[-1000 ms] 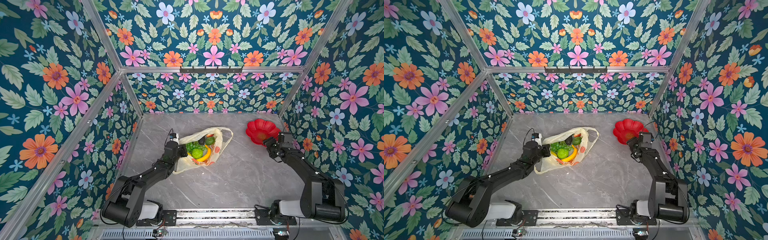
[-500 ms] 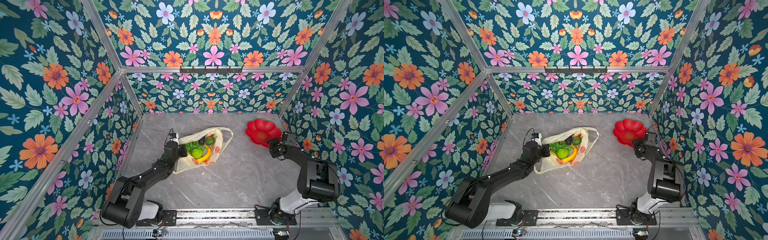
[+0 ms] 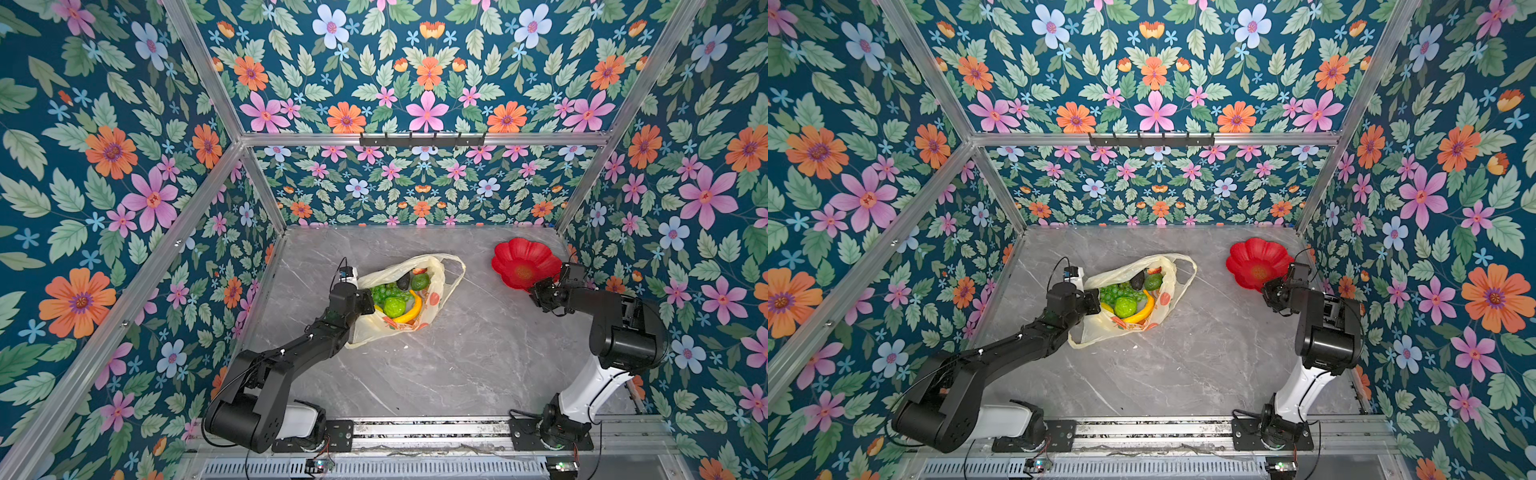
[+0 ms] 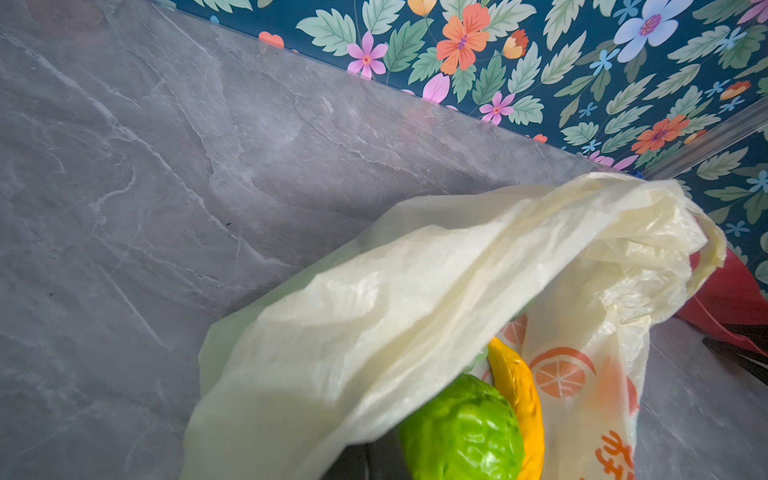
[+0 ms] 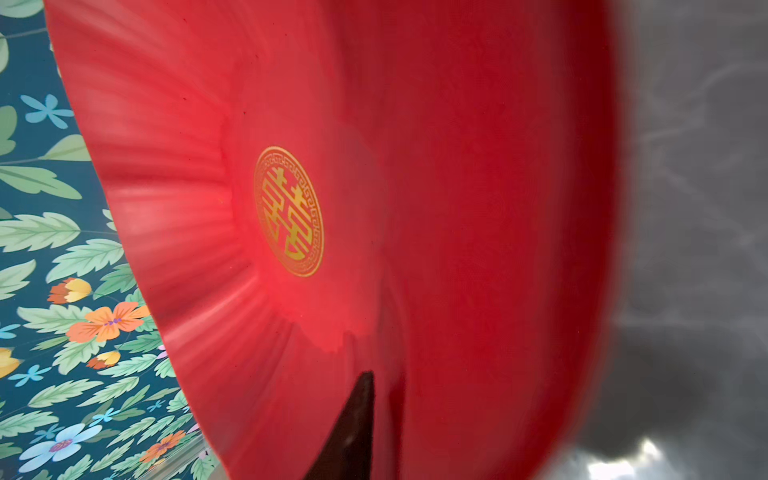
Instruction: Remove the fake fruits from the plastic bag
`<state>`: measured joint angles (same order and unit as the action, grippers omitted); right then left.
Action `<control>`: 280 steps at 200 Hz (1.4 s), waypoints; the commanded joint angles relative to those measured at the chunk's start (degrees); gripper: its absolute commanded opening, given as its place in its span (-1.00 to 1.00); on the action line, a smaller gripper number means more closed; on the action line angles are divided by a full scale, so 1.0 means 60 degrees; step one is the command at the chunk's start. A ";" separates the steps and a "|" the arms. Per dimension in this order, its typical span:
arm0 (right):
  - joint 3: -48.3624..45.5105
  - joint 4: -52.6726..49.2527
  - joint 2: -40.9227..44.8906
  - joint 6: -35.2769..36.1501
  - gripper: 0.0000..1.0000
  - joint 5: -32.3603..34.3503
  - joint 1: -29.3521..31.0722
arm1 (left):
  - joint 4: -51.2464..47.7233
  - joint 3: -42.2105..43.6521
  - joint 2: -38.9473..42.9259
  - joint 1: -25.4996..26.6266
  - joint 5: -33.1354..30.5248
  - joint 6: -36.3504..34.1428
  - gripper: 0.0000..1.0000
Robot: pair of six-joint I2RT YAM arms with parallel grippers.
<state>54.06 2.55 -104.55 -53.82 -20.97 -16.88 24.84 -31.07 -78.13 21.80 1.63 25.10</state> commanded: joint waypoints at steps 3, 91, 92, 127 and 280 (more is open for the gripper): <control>-0.0070 0.0154 0.0021 0.0049 -0.66 -0.0242 0.0007 | 0.0123 -0.0039 -0.0029 -0.0004 -0.0011 -0.0126 -1.00; -0.1416 0.0113 0.1495 0.0576 -0.98 -0.1417 0.0030 | 0.0141 -0.0080 -0.0214 -0.0008 -0.0096 -0.0155 -1.00; -0.1427 0.0079 0.1492 0.0606 -0.98 -0.1451 0.0030 | 0.0146 -0.0080 -0.0218 -0.0005 -0.0096 -0.0155 -1.00; -0.2146 -0.1002 0.2804 0.1408 -1.00 -0.2072 0.0108 | 0.0090 -0.0073 -0.0102 -0.0001 -0.0119 -0.0184 -1.00; -0.4059 -0.7227 0.7946 0.2506 -0.96 -0.2129 0.2595 | 0.0049 -0.0081 -0.0121 -0.0009 -0.0345 -0.0287 -1.00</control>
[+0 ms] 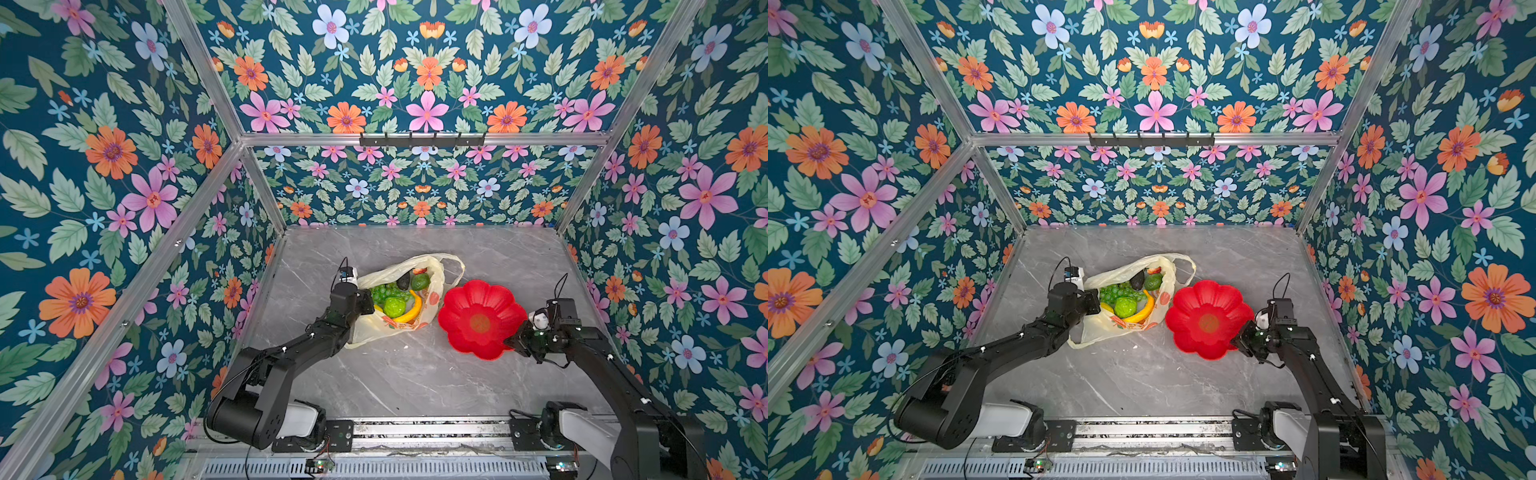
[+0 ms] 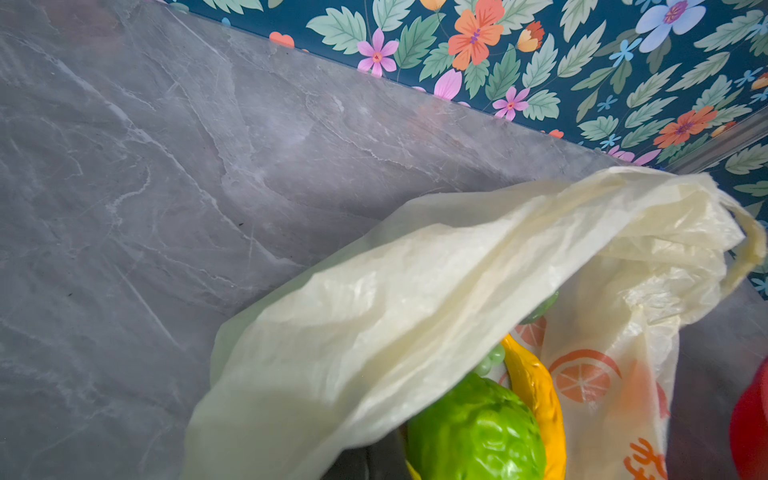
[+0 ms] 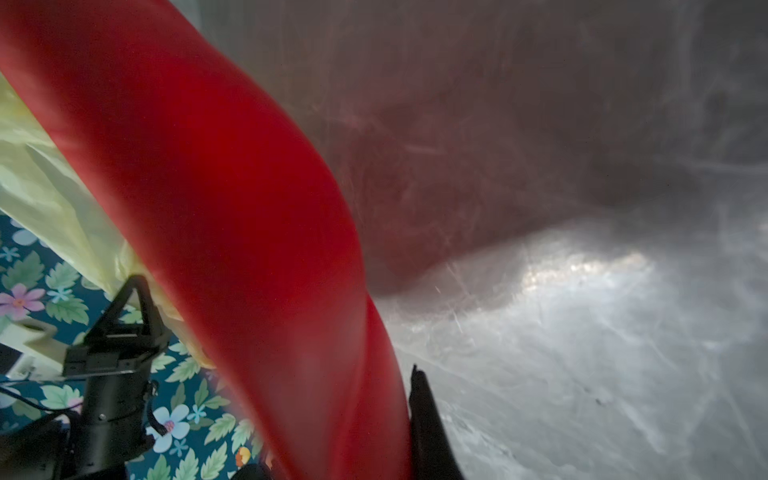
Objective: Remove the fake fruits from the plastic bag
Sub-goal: 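Drag the red plate toward the robot with the right gripper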
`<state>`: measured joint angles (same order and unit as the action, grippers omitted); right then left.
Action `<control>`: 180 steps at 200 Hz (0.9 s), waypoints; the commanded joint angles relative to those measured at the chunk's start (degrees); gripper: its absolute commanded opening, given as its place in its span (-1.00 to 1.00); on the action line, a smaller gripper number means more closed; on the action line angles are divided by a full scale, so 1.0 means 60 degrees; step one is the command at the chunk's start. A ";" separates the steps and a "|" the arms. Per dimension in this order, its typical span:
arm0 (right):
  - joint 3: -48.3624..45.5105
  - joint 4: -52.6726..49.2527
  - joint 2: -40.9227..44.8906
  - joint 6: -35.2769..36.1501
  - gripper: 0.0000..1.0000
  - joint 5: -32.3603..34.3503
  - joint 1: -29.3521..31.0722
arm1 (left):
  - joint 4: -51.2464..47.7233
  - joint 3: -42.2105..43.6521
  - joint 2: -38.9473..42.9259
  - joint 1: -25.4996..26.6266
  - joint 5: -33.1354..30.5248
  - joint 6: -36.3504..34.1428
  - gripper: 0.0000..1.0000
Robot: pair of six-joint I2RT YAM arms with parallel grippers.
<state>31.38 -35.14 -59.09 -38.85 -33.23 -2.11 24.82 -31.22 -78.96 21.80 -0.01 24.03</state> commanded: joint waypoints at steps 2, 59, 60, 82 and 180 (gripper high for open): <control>-0.0307 -0.0990 0.0403 0.0007 -0.96 -0.0086 0.0143 | 0.0053 -0.0048 0.0019 -0.0006 -0.0082 -0.0101 -1.00; -0.1179 -0.1820 0.1481 -0.0212 -0.95 -0.0079 0.0315 | 0.0060 -0.0038 -0.0006 -0.0008 -0.0049 -0.0087 -1.00; -0.1190 -0.1835 0.1504 -0.0223 -0.95 -0.0068 0.0311 | 0.0064 -0.0039 -0.0008 0.0003 -0.0046 -0.0083 -1.00; -0.1433 -0.1964 0.1793 -0.0292 -0.93 0.0119 0.0334 | 0.0080 -0.0048 -0.0031 -0.0001 0.0005 -0.0074 -1.00; -0.1224 -0.2430 0.2687 -0.0829 -0.19 0.1443 0.0371 | 0.0097 -0.0038 0.0027 0.0002 0.0062 -0.0035 -1.00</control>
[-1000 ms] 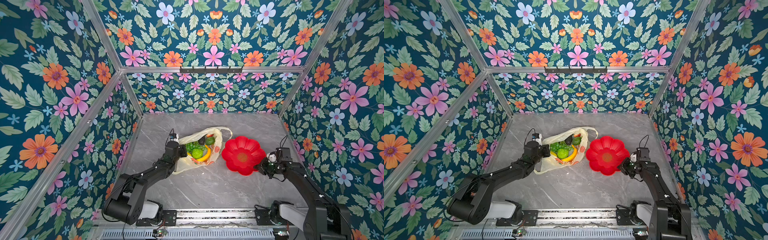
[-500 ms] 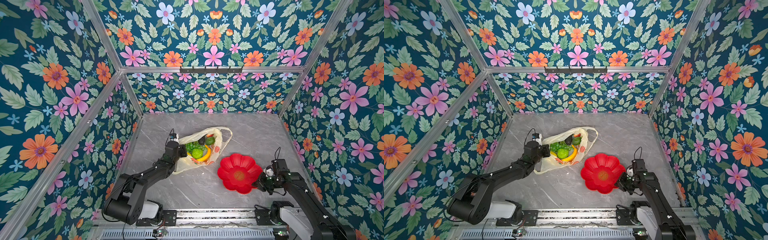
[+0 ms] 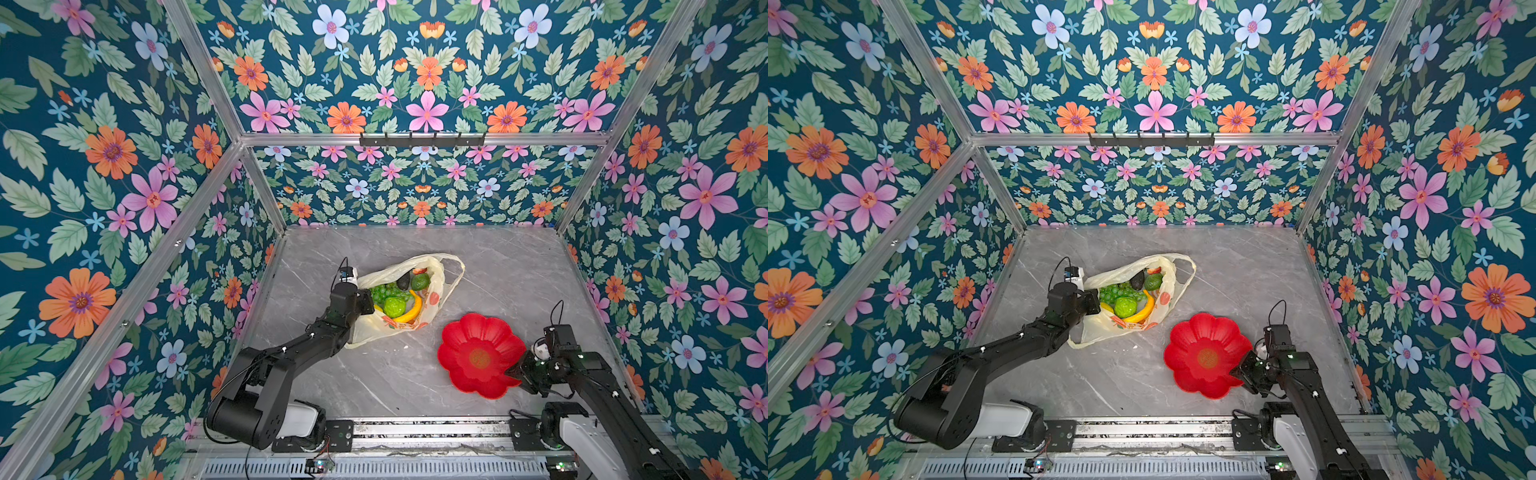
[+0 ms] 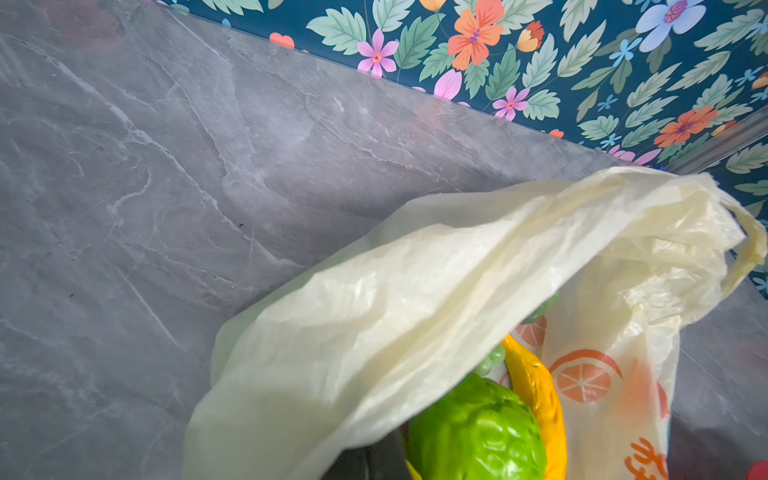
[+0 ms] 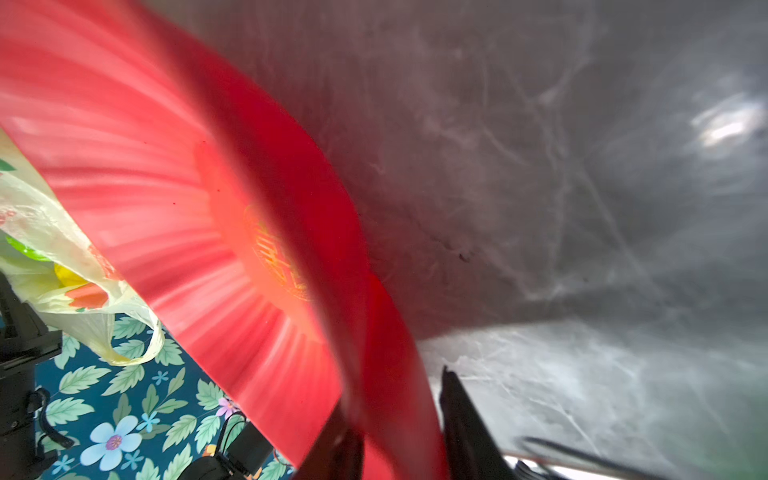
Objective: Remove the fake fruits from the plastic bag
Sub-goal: 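Drag the red plate toward the robot with the right gripper, then release the plate and reach the right gripper into the bag mouth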
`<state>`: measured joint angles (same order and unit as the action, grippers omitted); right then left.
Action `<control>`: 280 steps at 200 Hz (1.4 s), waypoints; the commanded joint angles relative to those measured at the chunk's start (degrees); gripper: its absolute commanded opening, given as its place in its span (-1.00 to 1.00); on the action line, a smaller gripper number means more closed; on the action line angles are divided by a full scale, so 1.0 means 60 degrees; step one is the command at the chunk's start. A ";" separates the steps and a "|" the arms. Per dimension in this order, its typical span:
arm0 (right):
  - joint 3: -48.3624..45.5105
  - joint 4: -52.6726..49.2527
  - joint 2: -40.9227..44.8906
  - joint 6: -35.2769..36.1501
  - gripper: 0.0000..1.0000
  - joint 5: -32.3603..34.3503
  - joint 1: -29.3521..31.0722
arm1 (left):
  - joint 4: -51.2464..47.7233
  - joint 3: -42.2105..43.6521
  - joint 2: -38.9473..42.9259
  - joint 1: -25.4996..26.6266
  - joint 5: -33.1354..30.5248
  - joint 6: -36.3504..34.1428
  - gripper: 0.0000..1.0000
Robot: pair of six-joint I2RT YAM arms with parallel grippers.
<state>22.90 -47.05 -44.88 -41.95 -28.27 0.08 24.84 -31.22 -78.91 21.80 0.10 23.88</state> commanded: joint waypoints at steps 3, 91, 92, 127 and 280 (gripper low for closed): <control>0.0221 -0.0482 0.0380 -0.0346 -0.16 0.0675 0.0015 | 0.0101 -0.0040 0.0005 -0.0008 0.0042 -0.0006 -1.00; 0.1775 -0.1409 0.1140 -0.0791 0.65 0.2706 0.0056 | 0.0064 -0.0142 -0.0123 0.0000 0.0279 -0.0017 -1.00; 0.1807 -0.1420 0.1154 -0.0788 0.65 0.2749 0.0058 | 0.0064 -0.0143 -0.0128 0.0000 0.0285 -0.0021 -1.00; 0.3055 -0.0981 0.0683 -0.0272 0.60 0.3293 0.0759 | 0.0092 -0.0143 -0.0139 0.0035 0.0389 -0.0021 -1.00; 1.2387 0.2145 -1.1262 0.1892 0.37 0.3941 0.6468 | 0.0002 -0.0304 -0.0088 0.0468 0.0424 -0.0215 -1.00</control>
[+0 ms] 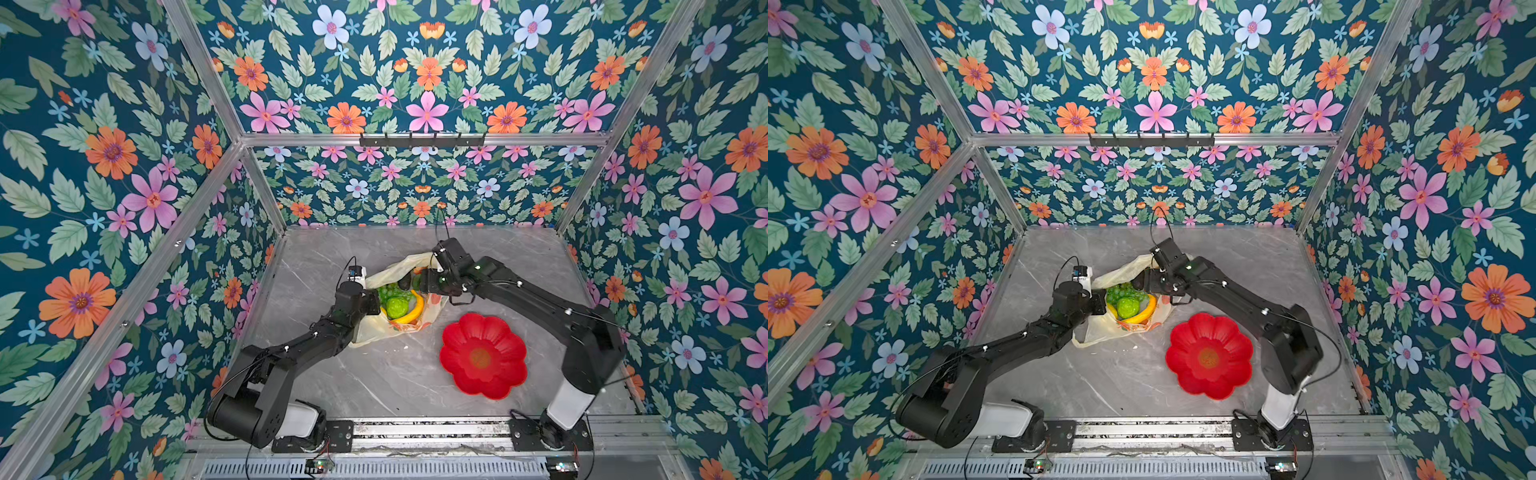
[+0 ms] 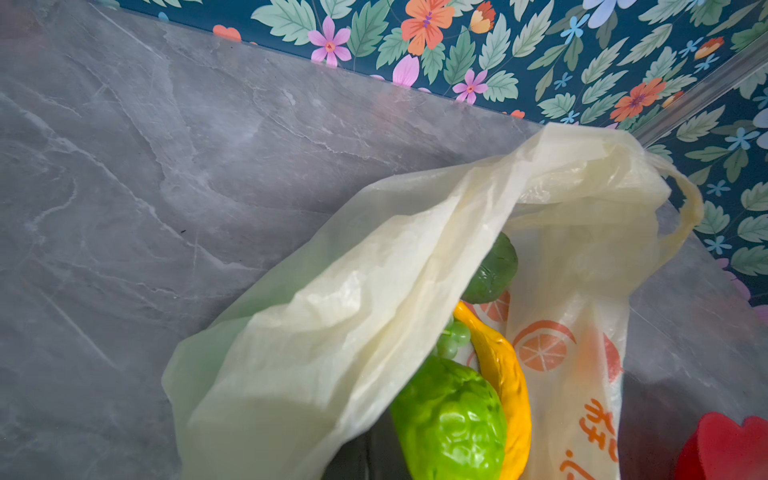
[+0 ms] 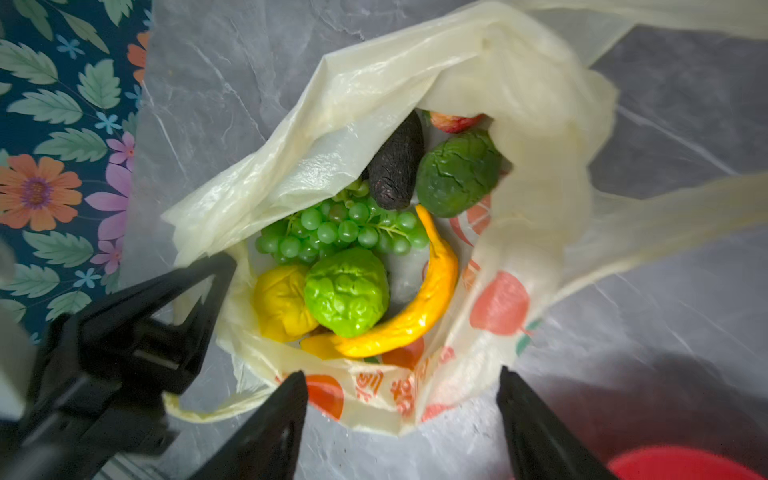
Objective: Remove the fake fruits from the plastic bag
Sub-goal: 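Release the plate and reach the right gripper into the bag mouth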
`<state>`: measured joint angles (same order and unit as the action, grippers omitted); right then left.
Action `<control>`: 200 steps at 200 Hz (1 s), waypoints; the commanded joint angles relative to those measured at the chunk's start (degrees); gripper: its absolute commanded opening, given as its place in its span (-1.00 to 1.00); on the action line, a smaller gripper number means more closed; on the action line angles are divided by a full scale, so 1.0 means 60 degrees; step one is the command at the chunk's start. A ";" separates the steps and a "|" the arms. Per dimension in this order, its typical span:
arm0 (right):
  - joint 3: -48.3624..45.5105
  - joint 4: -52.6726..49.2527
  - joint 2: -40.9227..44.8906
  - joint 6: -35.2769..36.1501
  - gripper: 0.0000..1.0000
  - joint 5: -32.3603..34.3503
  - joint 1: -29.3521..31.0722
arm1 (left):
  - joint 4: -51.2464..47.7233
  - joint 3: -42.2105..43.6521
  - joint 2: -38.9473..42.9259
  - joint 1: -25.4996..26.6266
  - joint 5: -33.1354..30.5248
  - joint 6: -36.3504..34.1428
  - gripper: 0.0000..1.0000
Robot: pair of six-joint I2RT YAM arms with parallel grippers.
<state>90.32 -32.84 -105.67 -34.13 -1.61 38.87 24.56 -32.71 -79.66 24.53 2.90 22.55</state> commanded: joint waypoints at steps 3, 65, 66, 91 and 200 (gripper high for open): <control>0.1329 -0.0300 -0.1310 0.0627 0.36 -0.0519 0.0008 | 0.0040 -0.0056 0.0036 0.0012 -0.0032 0.0007 -1.00; 0.1958 -0.1265 -0.2722 0.0615 0.33 0.0255 -0.0562 | -0.0124 -0.0340 -0.0341 0.0056 0.0482 -0.0047 -1.00; 0.1912 -0.1243 -0.2699 0.0603 0.33 0.0254 -0.0576 | -0.0124 -0.0352 -0.0359 0.0056 0.0483 -0.0049 -1.00; 0.0633 -0.0724 -0.2036 0.0280 0.34 0.0148 -0.0914 | -0.0083 -0.0416 -0.0474 0.0197 0.0571 -0.0081 -1.00; -0.0837 0.0828 -0.0928 -0.1142 0.28 -0.0062 -0.1336 | 0.0701 -0.0253 -0.0347 0.1170 0.0653 -0.0261 -1.00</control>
<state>84.71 -30.79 -110.54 -37.58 -2.52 31.48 26.22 -35.20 -83.40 31.51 10.07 21.69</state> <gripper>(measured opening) 0.643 0.051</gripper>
